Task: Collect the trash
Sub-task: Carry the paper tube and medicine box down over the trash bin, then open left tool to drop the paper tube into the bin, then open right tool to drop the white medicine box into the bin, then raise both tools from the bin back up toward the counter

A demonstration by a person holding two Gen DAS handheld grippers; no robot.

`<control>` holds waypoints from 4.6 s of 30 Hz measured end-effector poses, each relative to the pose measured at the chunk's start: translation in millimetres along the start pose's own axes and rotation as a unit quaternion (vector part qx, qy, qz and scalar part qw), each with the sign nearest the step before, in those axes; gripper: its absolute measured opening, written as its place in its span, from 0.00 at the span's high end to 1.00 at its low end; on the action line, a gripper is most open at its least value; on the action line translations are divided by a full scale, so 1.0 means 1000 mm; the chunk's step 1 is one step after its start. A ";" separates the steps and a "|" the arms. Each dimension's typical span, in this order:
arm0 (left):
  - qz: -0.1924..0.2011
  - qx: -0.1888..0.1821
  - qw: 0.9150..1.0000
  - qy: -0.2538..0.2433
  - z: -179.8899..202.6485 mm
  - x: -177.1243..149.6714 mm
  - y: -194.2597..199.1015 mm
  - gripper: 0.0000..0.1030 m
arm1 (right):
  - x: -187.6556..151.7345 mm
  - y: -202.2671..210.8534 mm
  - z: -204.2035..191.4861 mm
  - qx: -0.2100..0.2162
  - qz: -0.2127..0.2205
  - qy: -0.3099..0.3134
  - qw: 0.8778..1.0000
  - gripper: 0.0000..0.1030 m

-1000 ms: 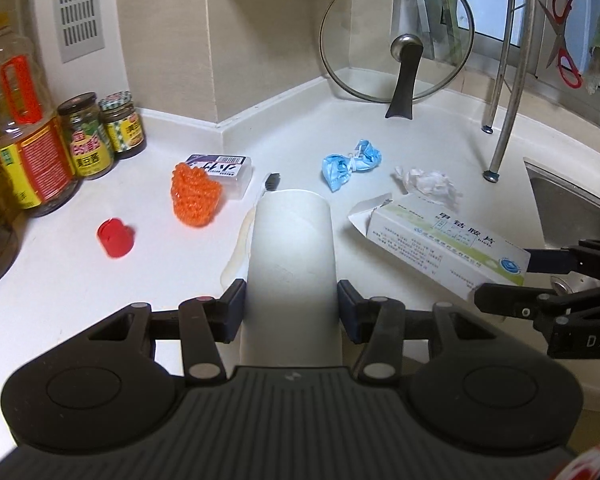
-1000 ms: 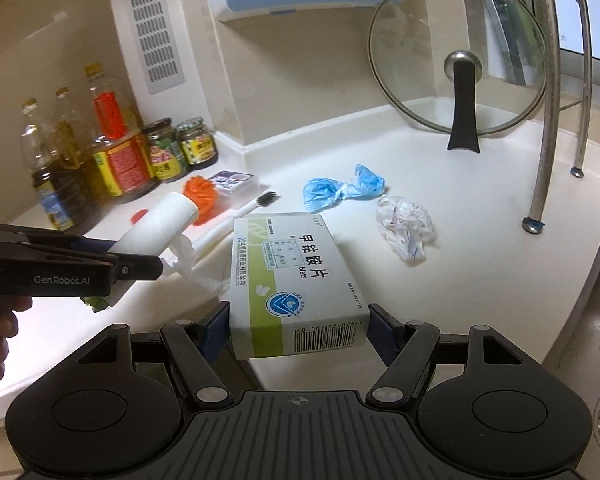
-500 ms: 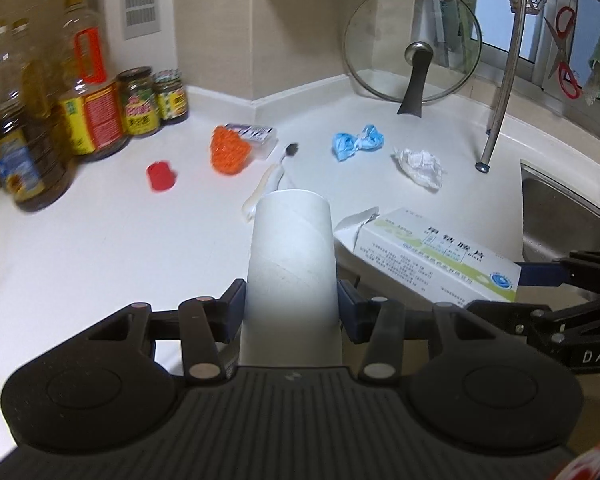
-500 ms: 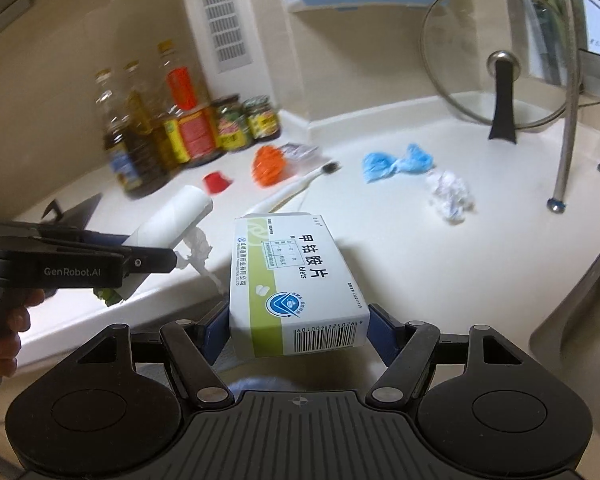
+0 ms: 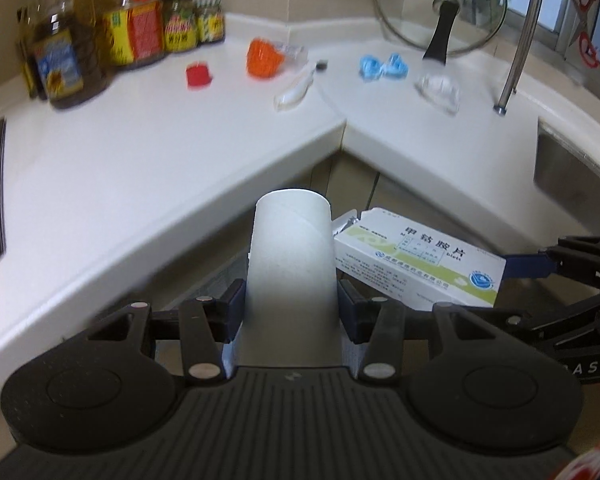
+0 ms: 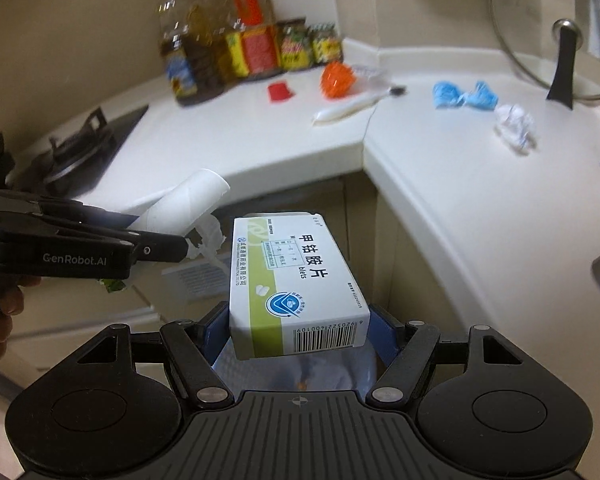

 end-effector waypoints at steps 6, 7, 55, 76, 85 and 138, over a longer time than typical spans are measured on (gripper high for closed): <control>-0.048 -0.001 0.999 -0.001 -0.004 -0.034 -0.025 0.56 | -0.020 -0.023 0.004 -0.005 -0.040 -0.006 0.999 0.31; -0.056 -0.002 0.998 -0.003 -0.004 -0.040 -0.030 0.56 | -0.022 -0.027 0.005 -0.008 -0.045 -0.008 0.999 0.31; -0.228 -0.019 0.973 -0.023 0.023 -0.140 -0.241 0.50 | -0.105 -0.188 0.066 -0.066 -0.184 -0.065 0.979 0.31; -0.206 -0.019 0.978 -0.025 0.005 -0.127 -0.215 0.39 | -0.103 -0.212 0.058 -0.048 -0.176 -0.047 0.982 0.30; -0.200 -0.012 0.980 -0.020 -0.001 -0.120 -0.205 0.39 | -0.097 -0.215 0.051 -0.037 -0.154 -0.032 0.987 0.26; 0.013 -0.001 1.000 0.012 -0.005 0.028 0.004 0.42 | 0.020 0.035 0.041 -0.077 0.047 -0.058 0.994 0.21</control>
Point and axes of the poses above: each gripper's, at about its wrist camera, not at the fingertips, and y roughly against the way its jaws point, z to its right, x to its top, the point moved 7 cm from there along -y, roughly the way its jaws point, and after that the axes turned 8 degrees about x, right-handed, at the moved point
